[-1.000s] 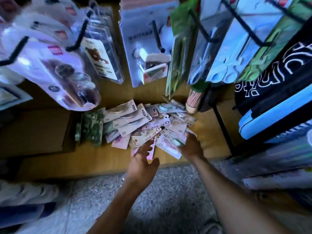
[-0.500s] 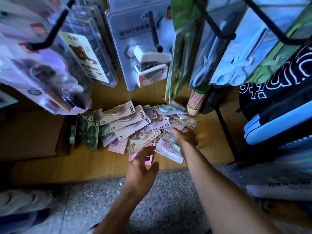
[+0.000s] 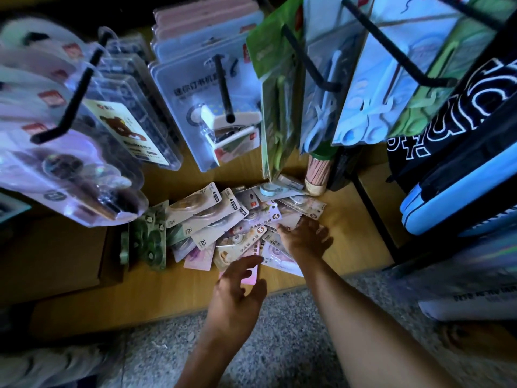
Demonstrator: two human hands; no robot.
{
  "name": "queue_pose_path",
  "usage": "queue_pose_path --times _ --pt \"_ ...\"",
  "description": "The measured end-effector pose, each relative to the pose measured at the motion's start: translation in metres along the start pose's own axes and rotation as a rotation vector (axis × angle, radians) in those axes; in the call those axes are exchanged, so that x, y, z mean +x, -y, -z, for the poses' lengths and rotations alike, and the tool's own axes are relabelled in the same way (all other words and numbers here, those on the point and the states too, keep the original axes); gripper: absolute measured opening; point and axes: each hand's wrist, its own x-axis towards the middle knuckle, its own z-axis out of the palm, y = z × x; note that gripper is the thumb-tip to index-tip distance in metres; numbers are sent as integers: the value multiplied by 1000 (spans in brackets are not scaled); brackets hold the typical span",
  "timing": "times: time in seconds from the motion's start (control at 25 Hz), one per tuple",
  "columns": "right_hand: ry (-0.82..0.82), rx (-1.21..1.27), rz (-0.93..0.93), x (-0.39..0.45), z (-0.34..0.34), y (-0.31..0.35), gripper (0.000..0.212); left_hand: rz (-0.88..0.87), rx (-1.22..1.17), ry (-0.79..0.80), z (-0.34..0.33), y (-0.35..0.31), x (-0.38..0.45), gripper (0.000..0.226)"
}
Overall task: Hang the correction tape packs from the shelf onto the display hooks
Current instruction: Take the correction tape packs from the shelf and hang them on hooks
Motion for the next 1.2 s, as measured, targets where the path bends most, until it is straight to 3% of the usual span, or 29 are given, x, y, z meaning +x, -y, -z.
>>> queue_pose_path --times 0.2,0.4,0.52,0.68,0.92,1.04,1.2 --pt "-152 292 -22 16 -9 8 52 -38 -10 -2 4 -2 0 36" --pt "-115 776 -173 5 0 19 15 -43 -92 -33 8 -3 4 34" --pt "-172 1055 -270 -22 13 7 21 -15 -152 -87 0 -2 7 29" --pt "-135 1381 -330 -74 34 -18 10 8 -213 -104 -16 -9 -3 31" --pt "-29 1534 -172 -164 94 -42 17 3 -384 -218 8 -69 -19 18" --pt "30 1597 30 -221 133 -37 13 36 -568 -156 31 -107 -37 6" --pt "118 1719 279 -280 195 -38 8 -224 -679 -100 51 -161 -64 17"
